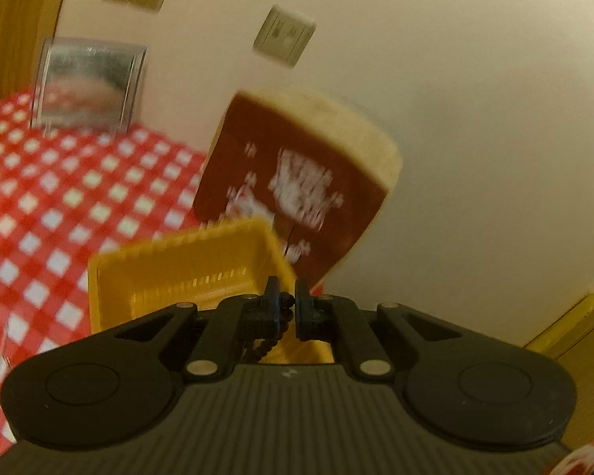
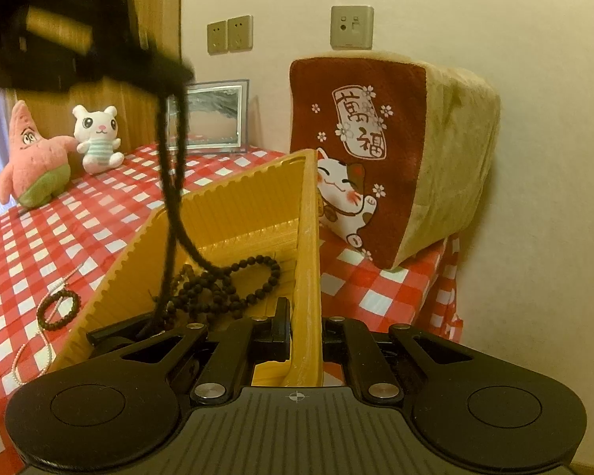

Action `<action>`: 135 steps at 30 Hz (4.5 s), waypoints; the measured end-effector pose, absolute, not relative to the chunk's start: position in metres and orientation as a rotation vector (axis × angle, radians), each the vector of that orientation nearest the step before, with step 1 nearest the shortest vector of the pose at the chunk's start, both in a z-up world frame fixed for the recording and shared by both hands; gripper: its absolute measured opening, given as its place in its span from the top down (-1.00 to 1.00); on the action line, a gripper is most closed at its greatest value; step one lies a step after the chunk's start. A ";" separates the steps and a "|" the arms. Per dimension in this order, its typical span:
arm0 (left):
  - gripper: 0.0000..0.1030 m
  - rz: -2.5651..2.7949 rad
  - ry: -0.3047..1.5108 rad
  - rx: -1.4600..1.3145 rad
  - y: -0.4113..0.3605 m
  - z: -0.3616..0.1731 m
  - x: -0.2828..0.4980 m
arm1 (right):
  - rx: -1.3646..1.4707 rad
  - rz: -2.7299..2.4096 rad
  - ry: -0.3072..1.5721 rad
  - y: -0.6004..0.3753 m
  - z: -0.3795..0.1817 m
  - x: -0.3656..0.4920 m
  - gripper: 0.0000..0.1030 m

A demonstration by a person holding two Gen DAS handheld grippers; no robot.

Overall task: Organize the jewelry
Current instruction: 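Lift the long bead strand high and lower it into the orange tray, then open the left gripper to release the strand in the tray, then move the left gripper to the small dark bead bracelet and grasp it, then carry the bead bracelet into the orange tray and open the left gripper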

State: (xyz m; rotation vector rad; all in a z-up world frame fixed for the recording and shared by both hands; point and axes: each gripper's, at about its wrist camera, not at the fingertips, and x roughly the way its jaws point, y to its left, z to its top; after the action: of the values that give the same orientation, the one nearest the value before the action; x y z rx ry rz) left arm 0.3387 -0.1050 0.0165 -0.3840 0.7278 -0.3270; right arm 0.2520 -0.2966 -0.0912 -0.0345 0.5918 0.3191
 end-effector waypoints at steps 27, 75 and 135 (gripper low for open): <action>0.54 -0.008 0.801 -0.248 -0.055 -0.033 0.258 | -0.034 0.315 0.600 -0.298 -0.094 0.253 0.87; 0.54 0.058 0.820 -0.055 -0.010 -0.115 0.223 | -0.079 0.293 0.619 -0.294 -0.095 0.242 0.87; 0.89 -0.062 0.657 -0.249 -0.011 -0.010 0.218 | -0.076 0.293 0.612 -0.287 -0.089 0.238 0.87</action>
State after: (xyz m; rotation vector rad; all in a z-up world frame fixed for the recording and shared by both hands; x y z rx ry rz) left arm 0.2175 -0.0110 -0.0098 -0.2487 0.6567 -0.0617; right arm 0.2384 -0.2874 -0.0888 -0.0762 0.6121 0.2935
